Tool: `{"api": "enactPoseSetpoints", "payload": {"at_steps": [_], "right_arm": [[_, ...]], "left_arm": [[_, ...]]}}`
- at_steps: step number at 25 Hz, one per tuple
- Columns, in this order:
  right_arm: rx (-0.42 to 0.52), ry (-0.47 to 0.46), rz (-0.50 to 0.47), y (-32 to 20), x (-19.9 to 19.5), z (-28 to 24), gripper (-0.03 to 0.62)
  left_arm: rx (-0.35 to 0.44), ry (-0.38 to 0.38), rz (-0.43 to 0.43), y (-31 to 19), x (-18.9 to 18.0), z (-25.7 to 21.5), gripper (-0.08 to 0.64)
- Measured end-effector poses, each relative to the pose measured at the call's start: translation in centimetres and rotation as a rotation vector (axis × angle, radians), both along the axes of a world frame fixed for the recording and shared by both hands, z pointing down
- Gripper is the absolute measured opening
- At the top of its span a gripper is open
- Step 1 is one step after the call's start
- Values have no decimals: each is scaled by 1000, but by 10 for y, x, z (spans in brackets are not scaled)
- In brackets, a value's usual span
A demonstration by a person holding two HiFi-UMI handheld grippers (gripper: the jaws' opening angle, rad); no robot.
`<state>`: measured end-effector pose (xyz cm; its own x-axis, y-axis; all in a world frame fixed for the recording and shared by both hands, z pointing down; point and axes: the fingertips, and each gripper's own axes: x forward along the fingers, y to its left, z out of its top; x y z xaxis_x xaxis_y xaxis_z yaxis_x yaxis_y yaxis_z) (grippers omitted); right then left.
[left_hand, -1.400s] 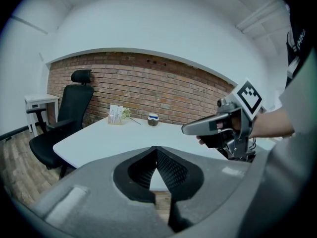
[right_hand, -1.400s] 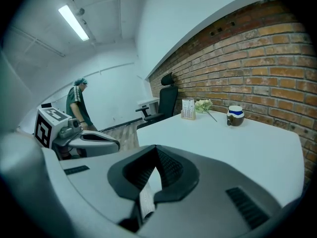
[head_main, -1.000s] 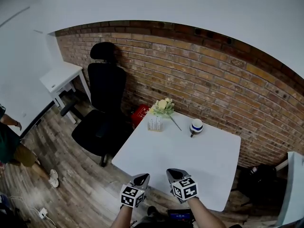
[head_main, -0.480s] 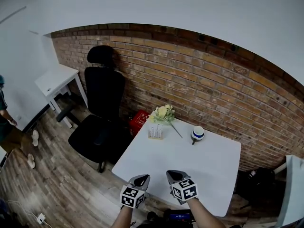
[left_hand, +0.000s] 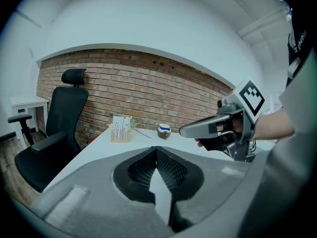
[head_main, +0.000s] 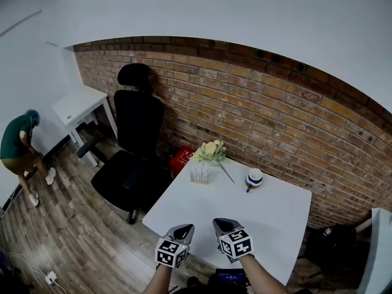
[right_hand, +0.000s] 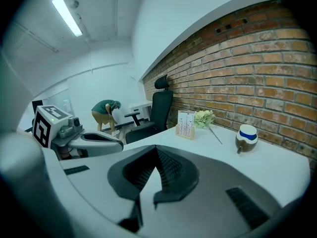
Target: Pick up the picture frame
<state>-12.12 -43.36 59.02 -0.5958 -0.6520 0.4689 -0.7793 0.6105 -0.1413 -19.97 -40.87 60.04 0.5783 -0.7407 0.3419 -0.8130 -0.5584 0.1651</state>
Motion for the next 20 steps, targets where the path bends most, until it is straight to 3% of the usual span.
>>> {"api": "enactPoseSetpoints", "payload": {"at_steps": [20], "right_arm": [[-6, -34, -38, 1, 16, 0, 8]], "left_arm": [[14, -51, -4, -1, 25, -4, 11]]}}
